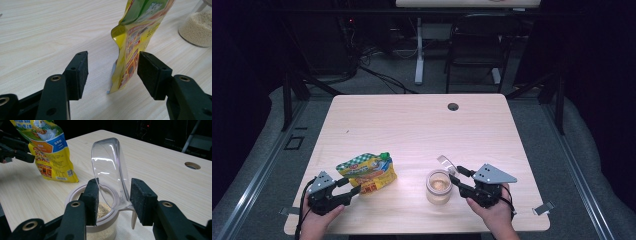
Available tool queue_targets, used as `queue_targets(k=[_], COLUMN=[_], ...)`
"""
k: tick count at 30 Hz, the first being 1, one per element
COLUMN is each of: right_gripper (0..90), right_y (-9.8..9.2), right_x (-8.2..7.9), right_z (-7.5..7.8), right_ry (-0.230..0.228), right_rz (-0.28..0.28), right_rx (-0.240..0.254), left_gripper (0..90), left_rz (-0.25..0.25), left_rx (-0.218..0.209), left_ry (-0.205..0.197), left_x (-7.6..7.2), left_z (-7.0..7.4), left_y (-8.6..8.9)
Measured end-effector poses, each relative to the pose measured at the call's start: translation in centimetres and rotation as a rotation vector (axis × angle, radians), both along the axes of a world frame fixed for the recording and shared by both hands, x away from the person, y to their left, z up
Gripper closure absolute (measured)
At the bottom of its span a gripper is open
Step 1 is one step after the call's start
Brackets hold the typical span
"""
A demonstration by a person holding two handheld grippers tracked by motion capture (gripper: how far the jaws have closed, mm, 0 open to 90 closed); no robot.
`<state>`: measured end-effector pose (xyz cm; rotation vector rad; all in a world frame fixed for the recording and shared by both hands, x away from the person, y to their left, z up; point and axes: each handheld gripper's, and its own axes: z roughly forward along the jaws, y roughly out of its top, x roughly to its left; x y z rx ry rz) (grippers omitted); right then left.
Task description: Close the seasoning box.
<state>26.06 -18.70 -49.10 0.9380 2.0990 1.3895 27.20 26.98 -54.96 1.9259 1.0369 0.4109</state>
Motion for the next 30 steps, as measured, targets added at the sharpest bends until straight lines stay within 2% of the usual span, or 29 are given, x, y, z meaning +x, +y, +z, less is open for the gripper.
queue_targets(k=[5,17,30], right_gripper=[57.4,51.5,48.5], right_y=[0.3,0.9,1.2], right_x=[-0.1,-0.1,-0.1], right_z=[-0.1,-0.5,-0.7], right_ry=[-0.011,0.003,-0.003], right_rz=[0.001,0.007,0.005], right_rx=[-0.004,-0.021,-0.040], left_gripper=[42.3,42.3,42.3], left_rz=[0.001,0.000,0.001], left_rx=[0.001,0.003,0.005], left_ry=[0.005,-0.001,-0.001], left_x=[0.0,0.0,0.0], left_z=[0.0,0.0,0.0], left_y=[0.0,0.0,0.0])
